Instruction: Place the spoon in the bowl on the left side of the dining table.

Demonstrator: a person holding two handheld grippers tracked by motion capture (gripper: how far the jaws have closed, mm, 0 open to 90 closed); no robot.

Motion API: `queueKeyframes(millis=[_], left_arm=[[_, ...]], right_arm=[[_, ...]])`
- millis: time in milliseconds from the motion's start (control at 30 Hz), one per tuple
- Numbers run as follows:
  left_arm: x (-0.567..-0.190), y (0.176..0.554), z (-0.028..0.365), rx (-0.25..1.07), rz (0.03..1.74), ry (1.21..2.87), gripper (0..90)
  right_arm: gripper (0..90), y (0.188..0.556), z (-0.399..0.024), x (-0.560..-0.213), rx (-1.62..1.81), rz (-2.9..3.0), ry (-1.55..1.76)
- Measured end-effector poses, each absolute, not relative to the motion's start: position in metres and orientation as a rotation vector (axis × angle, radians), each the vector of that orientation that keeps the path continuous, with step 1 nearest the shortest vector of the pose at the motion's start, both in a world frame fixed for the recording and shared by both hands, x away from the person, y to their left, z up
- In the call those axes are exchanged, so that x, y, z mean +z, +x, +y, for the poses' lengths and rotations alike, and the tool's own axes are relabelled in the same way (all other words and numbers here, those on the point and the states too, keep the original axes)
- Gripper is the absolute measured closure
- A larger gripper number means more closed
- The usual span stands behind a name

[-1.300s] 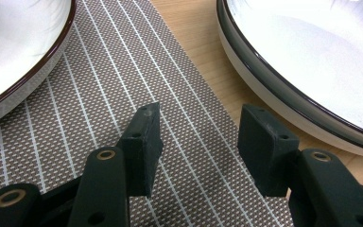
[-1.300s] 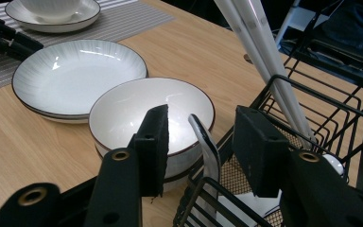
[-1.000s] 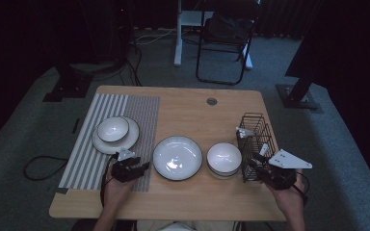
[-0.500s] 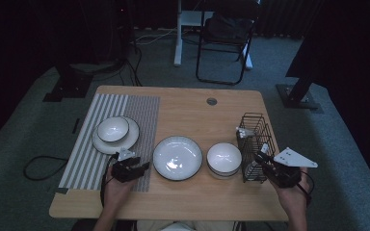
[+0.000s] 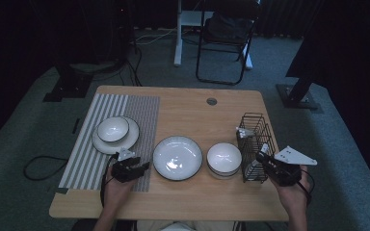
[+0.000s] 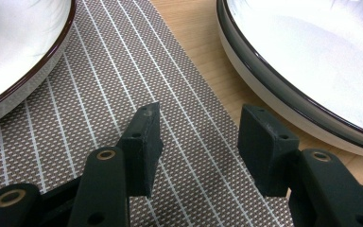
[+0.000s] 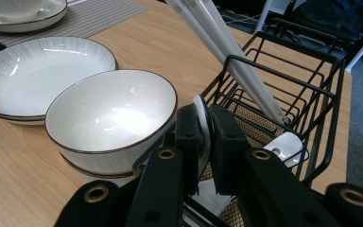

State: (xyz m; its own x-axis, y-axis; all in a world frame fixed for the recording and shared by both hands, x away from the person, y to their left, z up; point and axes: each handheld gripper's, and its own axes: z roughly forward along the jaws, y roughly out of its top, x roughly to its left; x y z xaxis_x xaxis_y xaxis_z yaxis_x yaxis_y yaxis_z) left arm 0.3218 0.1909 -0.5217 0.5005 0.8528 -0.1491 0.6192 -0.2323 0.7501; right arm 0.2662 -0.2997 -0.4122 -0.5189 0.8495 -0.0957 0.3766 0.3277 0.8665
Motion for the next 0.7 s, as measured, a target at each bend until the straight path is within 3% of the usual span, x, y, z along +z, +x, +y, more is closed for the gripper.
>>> queueKeyframes(millis=[700], left_arm=[[-0.522,0.322,0.191,0.374,1.210,1.956,50.6]], right_arm=[[84.4,0.262,-0.303,-0.389,1.117,1.997,1.033]])
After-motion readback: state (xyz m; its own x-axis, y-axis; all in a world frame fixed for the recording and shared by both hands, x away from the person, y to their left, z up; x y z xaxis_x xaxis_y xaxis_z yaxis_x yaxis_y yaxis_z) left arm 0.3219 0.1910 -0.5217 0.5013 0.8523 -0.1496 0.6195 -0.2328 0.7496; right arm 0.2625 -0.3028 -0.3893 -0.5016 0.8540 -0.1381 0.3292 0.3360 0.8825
